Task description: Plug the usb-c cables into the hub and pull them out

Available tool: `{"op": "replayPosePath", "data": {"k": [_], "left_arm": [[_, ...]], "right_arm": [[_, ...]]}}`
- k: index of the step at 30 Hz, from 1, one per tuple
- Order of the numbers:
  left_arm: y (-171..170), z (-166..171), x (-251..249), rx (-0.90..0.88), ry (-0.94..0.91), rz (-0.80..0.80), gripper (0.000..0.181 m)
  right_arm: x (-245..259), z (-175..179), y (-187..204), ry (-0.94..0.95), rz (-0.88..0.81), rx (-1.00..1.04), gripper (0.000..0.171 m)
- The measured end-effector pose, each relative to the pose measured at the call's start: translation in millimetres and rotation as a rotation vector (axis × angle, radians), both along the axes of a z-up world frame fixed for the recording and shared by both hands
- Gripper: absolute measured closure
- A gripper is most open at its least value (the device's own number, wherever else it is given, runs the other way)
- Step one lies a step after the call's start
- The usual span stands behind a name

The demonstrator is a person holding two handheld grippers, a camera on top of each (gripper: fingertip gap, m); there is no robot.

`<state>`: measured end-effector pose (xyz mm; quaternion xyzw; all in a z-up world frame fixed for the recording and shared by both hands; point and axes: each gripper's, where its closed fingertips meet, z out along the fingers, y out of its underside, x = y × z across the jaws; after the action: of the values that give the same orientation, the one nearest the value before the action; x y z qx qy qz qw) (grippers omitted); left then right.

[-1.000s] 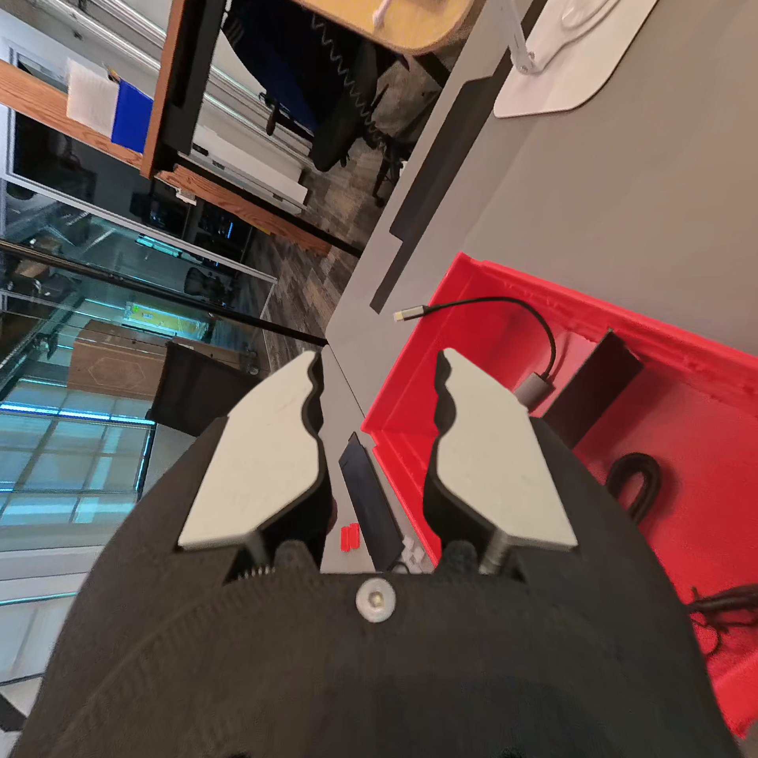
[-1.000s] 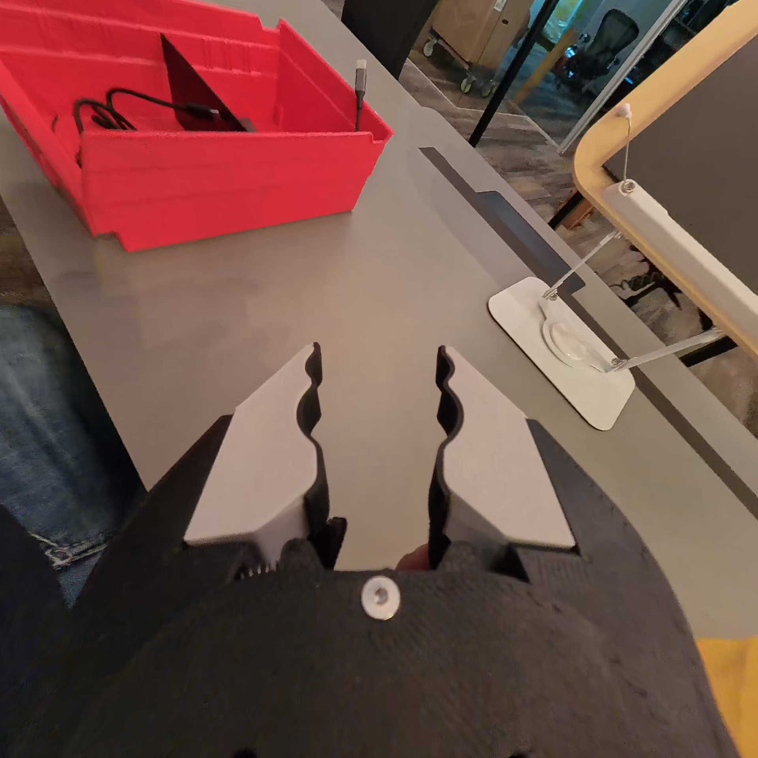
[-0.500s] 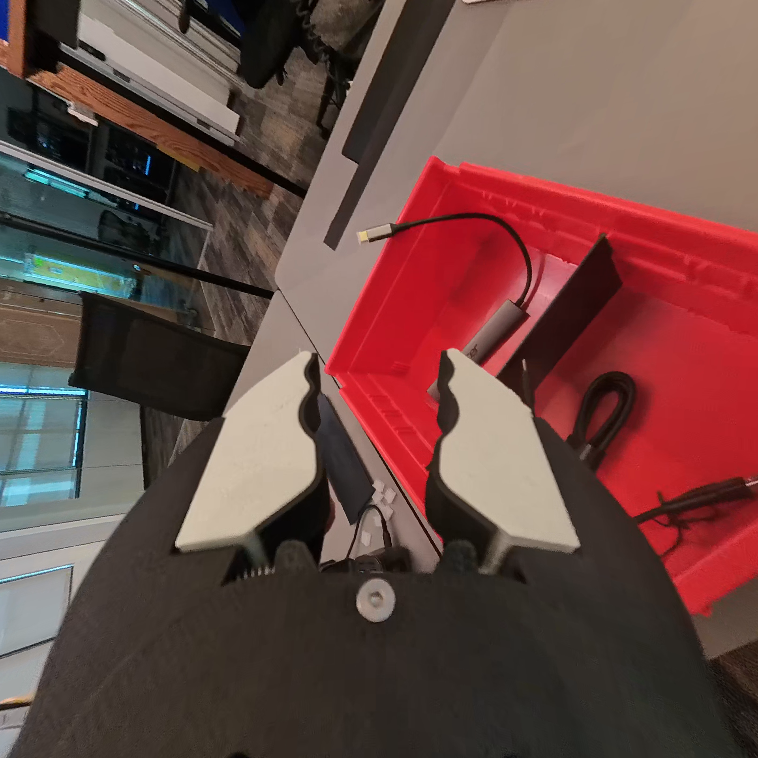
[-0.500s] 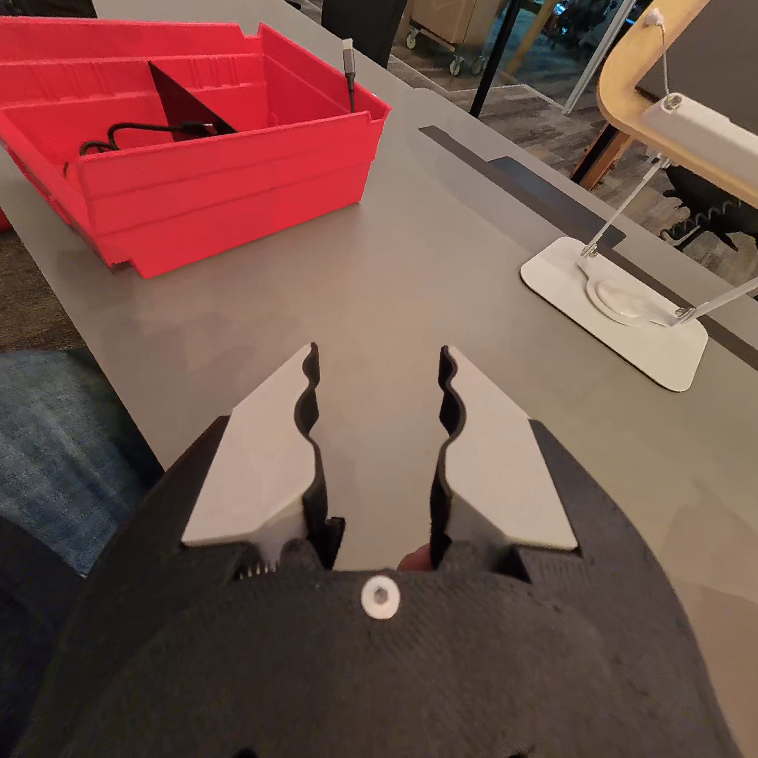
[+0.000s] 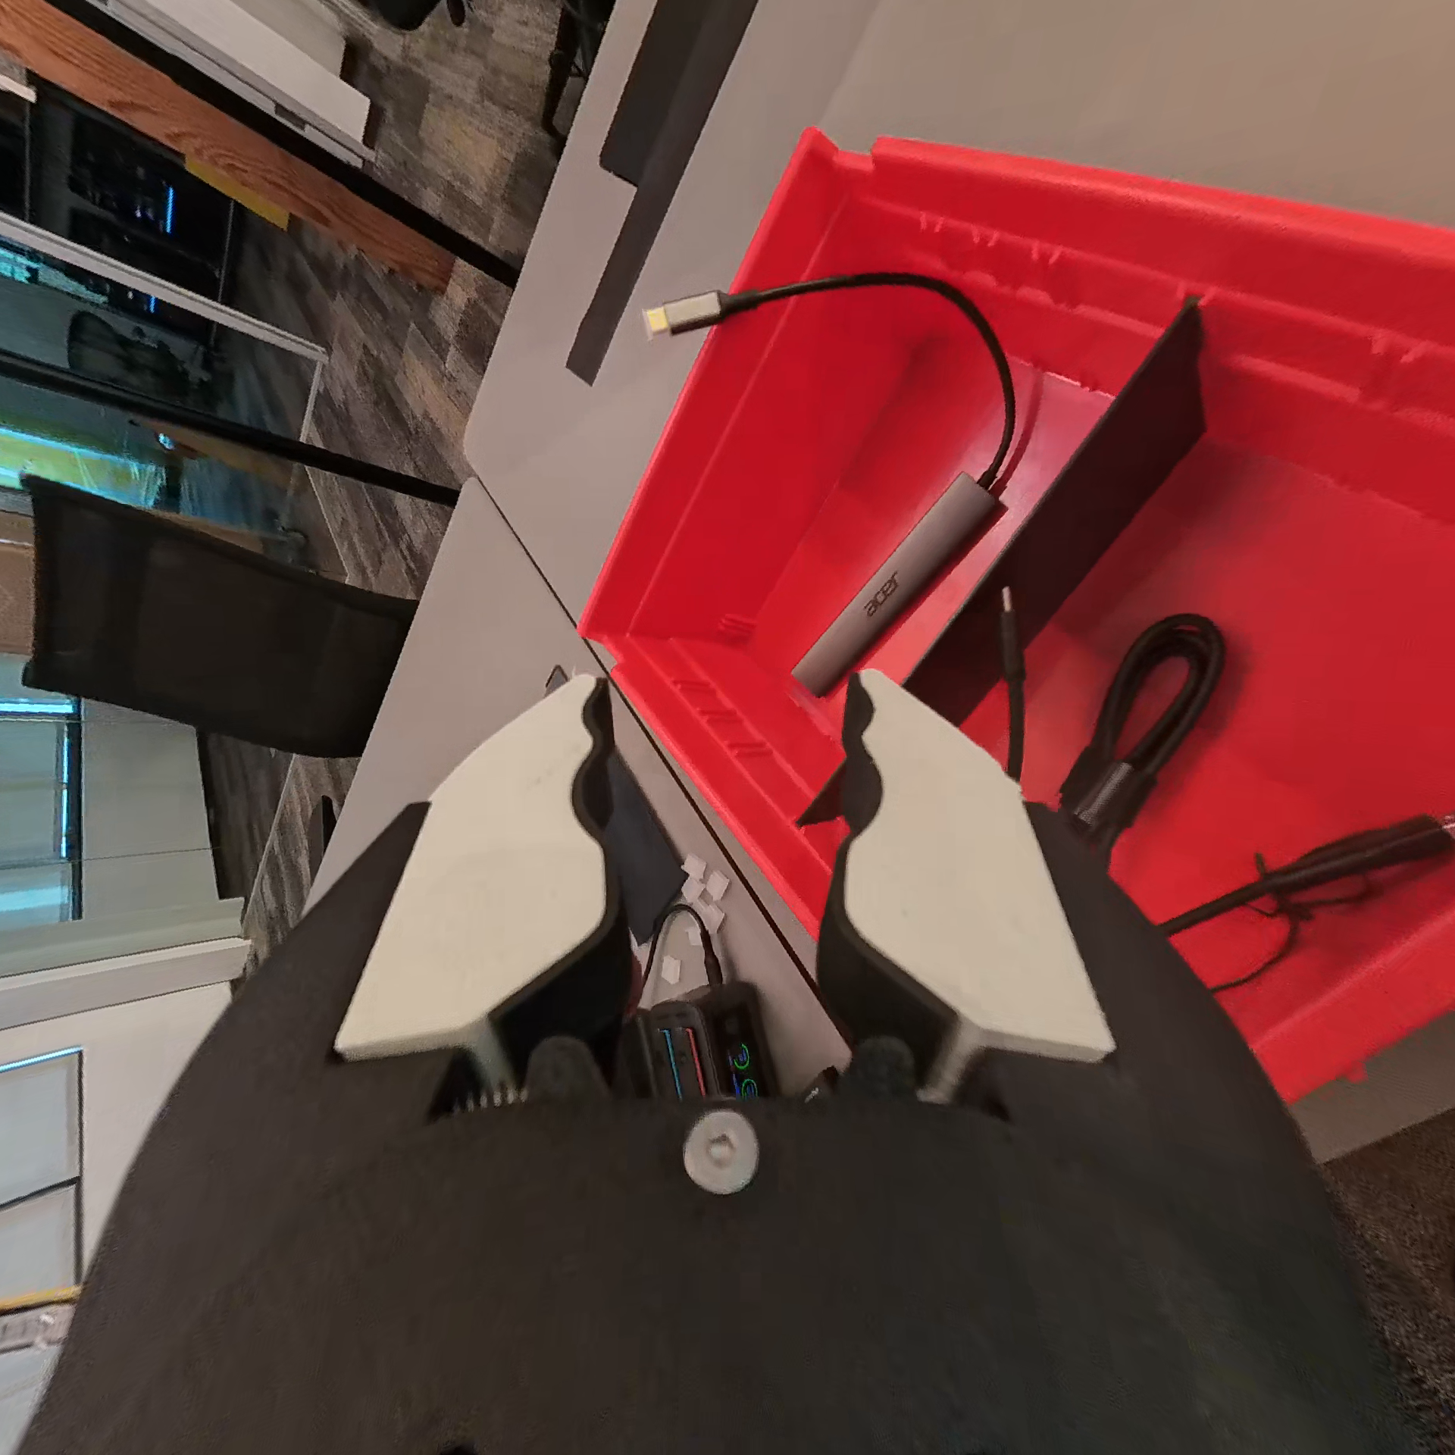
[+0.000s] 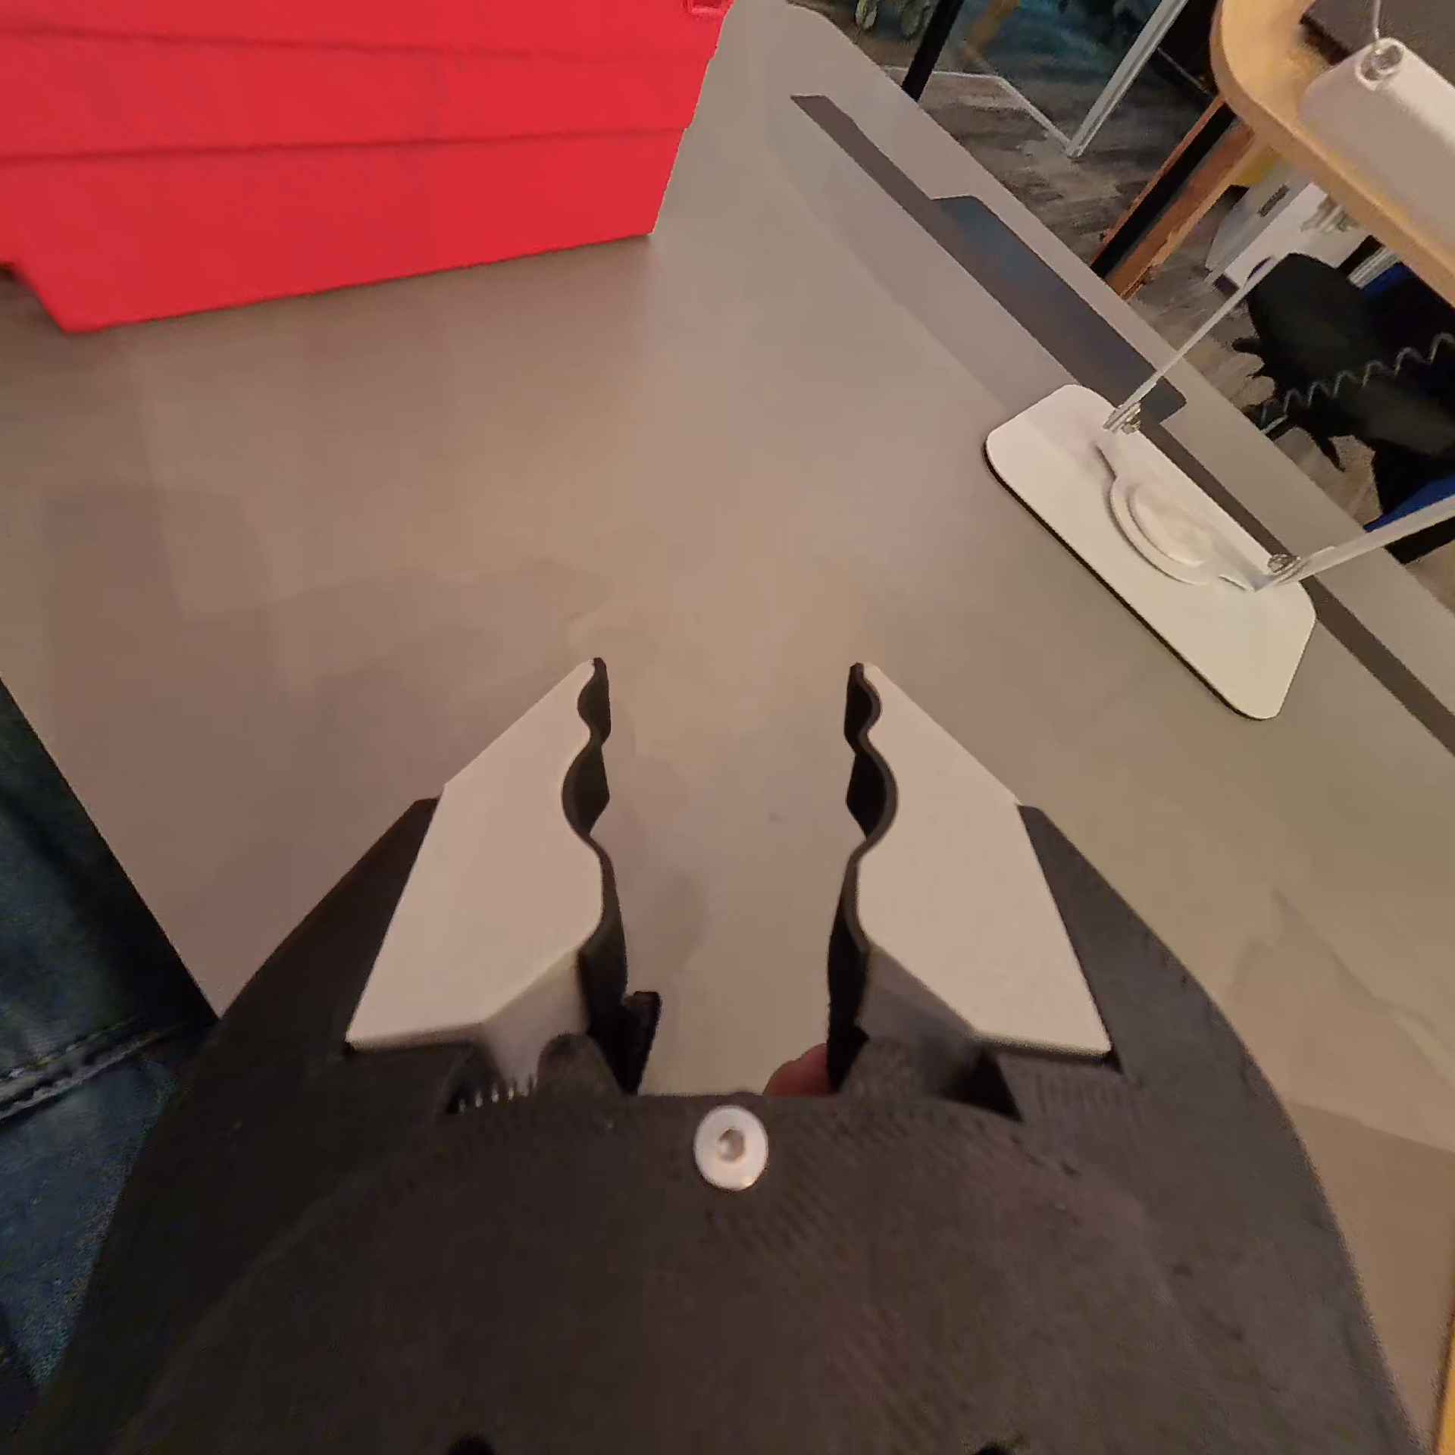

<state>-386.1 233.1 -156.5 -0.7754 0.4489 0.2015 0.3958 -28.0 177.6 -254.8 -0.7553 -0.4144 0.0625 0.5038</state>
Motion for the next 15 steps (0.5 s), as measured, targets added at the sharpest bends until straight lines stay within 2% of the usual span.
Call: {"op": "replayPosePath", "data": {"k": [6, 15], "left_arm": [[1.0, -4.0, -10.3, -0.009, -0.025, 0.025, 0.126], [4.7, -37.4, -12.5, -0.091, -0.046, 0.031, 0.126]], "right_arm": [[4.6, -9.5, 4.6, -0.072, 0.009, 0.029, 0.112], [23.2, -13.2, 16.4, -0.107, -0.035, 0.053, 0.109]]}}
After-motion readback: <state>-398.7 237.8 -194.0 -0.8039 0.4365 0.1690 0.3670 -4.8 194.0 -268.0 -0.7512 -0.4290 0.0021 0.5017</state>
